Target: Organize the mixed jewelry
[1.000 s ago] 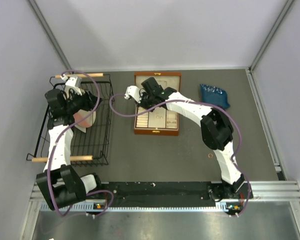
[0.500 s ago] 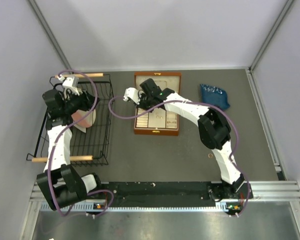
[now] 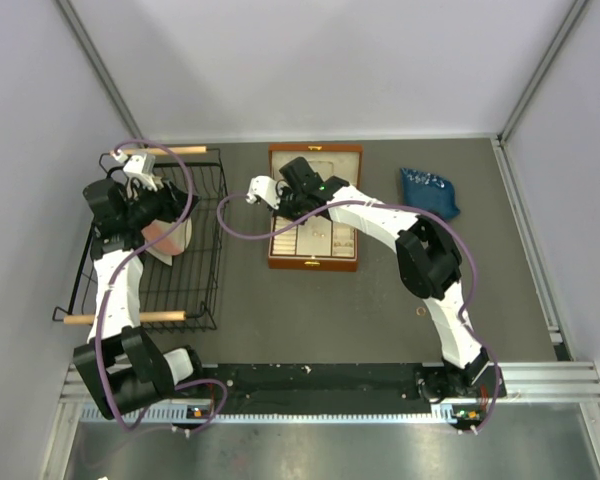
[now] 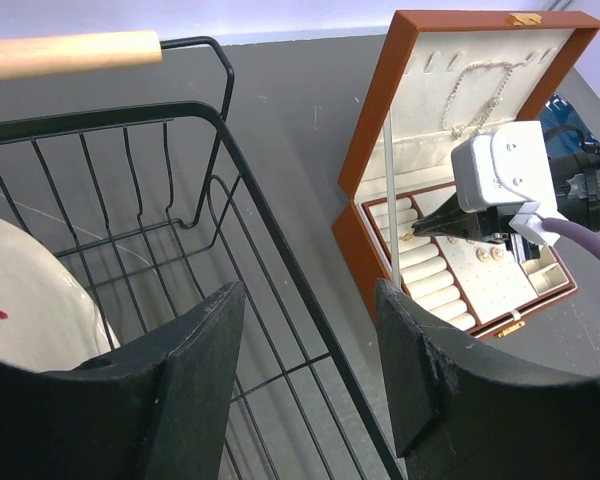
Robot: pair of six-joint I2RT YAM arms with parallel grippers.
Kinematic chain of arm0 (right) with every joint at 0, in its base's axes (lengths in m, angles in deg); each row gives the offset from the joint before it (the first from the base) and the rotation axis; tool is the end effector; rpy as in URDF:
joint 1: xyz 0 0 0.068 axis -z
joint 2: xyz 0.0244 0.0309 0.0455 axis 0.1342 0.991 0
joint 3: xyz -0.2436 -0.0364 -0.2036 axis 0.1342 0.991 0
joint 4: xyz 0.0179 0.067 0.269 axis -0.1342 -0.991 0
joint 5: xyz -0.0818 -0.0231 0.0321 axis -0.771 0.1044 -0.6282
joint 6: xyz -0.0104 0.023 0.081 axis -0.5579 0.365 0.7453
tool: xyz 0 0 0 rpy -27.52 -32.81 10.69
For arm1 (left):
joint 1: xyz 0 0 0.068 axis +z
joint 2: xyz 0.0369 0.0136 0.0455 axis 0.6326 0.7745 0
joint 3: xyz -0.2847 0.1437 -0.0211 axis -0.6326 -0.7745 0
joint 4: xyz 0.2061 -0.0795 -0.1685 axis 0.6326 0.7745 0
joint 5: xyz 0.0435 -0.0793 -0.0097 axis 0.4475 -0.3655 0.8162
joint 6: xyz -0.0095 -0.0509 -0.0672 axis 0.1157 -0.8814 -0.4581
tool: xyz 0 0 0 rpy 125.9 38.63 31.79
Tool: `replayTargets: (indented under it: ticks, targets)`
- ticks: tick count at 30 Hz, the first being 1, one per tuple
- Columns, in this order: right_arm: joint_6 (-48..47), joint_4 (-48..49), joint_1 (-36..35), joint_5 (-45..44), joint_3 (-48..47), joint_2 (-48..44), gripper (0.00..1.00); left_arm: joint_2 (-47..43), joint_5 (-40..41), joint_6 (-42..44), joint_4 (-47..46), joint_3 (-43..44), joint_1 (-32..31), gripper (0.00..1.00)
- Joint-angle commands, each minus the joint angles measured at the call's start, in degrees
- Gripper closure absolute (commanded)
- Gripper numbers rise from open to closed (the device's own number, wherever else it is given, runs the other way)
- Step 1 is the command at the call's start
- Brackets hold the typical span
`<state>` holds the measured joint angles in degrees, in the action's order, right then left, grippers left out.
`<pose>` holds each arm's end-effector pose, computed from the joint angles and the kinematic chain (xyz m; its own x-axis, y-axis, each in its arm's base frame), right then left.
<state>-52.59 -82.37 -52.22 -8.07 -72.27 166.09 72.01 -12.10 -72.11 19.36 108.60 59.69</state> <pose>0.3977 0.4067 0.2329 0.0344 -0.7911 -0.6107 -0.9269 0.2033 -0.3155 0.2907 0.0477 0.3551 -0.3167 -0.1590 -0.9351 0.4348 0.8519 -0.2920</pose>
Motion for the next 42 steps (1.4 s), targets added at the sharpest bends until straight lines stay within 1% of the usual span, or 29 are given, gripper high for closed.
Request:
replayTargets:
  ticks: [1,4,16,42]
  targets:
    - [-0.93,1.20,-1.10,0.01,1.15,-2.31,1.00,0.50,-1.41,-0.93,-2.57,0.88,0.91,0.40]
    - [-1.28,1.20,-1.10,-0.34,2.38,-3.01,1.00,0.59,-1.59,-1.28,-4.23,0.80,1.00,0.41]
    - [-1.54,1.20,-1.63,1.33,5.99,-5.39,1.00,1.03,-2.21,-2.34,-4.85,0.71,1.26,0.41]
    - [-2.51,1.64,-1.54,-3.33,1.07,-5.57,1.00,2.70,-4.76,-3.13,-5.38,0.45,1.44,0.42]
